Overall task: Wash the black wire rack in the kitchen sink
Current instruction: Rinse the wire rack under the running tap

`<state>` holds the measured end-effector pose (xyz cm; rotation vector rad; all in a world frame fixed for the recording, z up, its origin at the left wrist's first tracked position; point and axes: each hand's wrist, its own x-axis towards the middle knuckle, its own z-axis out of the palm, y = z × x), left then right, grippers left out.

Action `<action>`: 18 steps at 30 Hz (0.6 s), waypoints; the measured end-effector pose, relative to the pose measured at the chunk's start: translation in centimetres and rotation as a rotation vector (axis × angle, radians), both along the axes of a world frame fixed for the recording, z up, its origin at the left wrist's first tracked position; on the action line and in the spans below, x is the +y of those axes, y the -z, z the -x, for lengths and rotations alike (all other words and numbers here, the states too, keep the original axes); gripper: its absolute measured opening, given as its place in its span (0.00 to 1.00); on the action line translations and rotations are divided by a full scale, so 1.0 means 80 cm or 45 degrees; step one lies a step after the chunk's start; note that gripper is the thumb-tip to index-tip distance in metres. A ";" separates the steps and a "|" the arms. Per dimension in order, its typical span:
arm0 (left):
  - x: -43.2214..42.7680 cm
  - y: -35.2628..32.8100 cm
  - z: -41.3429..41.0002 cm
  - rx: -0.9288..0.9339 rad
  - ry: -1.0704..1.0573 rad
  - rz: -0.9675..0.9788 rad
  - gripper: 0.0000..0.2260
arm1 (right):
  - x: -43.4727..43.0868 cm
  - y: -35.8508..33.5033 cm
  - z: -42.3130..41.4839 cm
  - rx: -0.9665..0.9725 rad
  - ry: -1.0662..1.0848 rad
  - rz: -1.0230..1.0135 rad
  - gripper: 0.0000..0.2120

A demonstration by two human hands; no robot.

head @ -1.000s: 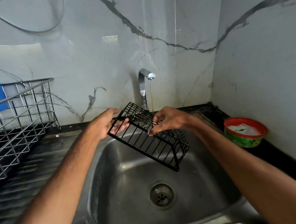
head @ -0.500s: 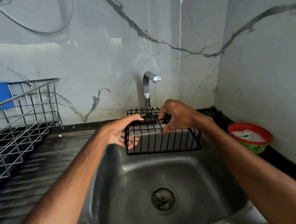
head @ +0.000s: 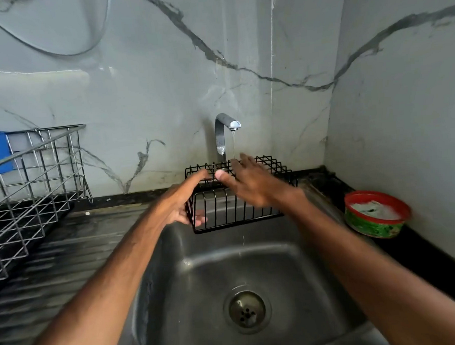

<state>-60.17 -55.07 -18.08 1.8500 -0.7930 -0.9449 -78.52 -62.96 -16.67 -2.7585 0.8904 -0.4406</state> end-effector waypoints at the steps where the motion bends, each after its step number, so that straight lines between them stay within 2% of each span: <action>1: 0.000 0.000 0.000 -0.045 0.009 0.012 0.44 | 0.004 0.012 -0.011 0.034 -0.003 0.056 0.40; 2: -0.001 0.000 -0.002 -0.096 0.035 0.020 0.45 | 0.009 0.021 -0.020 0.041 -0.046 0.083 0.40; 4: 0.001 -0.004 -0.008 -0.160 0.087 0.015 0.40 | 0.016 0.031 -0.032 0.008 -0.137 0.061 0.39; 8: 0.011 -0.017 -0.020 -0.124 0.054 -0.101 0.35 | 0.011 0.019 -0.020 -0.035 -0.164 -0.032 0.37; 10: 0.016 -0.023 -0.022 -0.126 0.051 -0.129 0.34 | -0.008 0.017 -0.004 -0.061 -0.079 -0.133 0.42; 12: 0.020 -0.027 -0.024 -0.135 0.039 -0.124 0.38 | -0.037 0.024 0.014 -0.088 0.066 -0.193 0.47; 15: 0.020 -0.030 -0.027 -0.164 0.031 -0.115 0.42 | -0.065 0.039 0.029 0.005 0.256 -0.255 0.52; 18: 0.020 -0.032 -0.023 -0.196 0.032 -0.114 0.43 | -0.059 0.046 0.020 0.068 0.306 -0.186 0.51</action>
